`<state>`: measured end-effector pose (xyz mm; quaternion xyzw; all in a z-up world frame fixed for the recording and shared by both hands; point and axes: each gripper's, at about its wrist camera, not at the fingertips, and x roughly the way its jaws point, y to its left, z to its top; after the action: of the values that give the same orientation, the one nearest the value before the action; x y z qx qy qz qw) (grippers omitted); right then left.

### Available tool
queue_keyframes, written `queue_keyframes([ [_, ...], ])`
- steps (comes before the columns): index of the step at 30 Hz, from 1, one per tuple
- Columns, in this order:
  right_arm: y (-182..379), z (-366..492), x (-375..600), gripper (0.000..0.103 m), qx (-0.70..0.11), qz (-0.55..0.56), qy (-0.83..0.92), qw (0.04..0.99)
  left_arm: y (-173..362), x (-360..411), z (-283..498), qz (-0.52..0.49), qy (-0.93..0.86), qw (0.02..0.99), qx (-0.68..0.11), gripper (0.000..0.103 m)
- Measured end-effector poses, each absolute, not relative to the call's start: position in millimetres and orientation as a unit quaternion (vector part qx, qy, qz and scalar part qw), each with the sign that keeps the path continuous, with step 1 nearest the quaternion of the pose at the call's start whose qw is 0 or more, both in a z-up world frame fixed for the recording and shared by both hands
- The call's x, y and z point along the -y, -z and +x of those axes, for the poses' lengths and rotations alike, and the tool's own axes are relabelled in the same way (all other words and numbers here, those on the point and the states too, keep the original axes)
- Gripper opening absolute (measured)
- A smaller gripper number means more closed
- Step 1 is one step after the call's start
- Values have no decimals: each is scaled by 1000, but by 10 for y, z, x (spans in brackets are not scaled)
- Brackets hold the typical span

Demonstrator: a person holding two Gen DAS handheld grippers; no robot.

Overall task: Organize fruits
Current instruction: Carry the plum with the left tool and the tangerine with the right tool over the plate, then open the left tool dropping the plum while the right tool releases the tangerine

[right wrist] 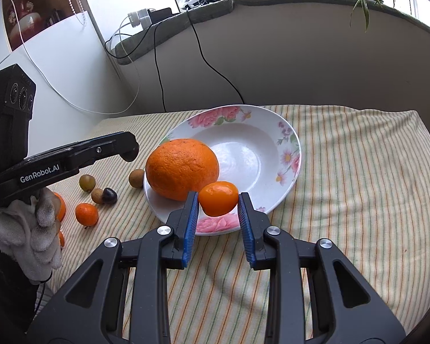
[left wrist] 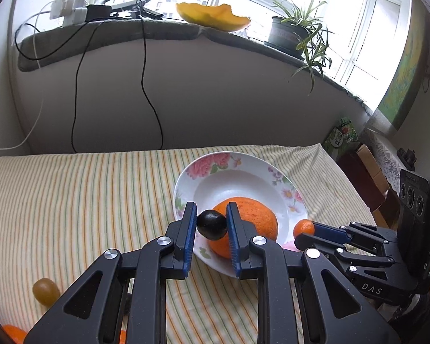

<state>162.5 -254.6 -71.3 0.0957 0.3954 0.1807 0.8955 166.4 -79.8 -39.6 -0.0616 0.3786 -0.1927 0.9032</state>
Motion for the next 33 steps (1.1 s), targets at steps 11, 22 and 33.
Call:
queue_keyframes([
  [11,787,1835,2577,29,-402,91,-177,894,468,866,2022,-61,189,899,-390,19],
  [22,835,1992,2607,29,-405,91,-175,893,539,948,2229,-58,197,893,-401,19],
  [33,842,2014,2569,30,-406,78,-172,894,563,947,2271,-67,201,888,-409,25],
])
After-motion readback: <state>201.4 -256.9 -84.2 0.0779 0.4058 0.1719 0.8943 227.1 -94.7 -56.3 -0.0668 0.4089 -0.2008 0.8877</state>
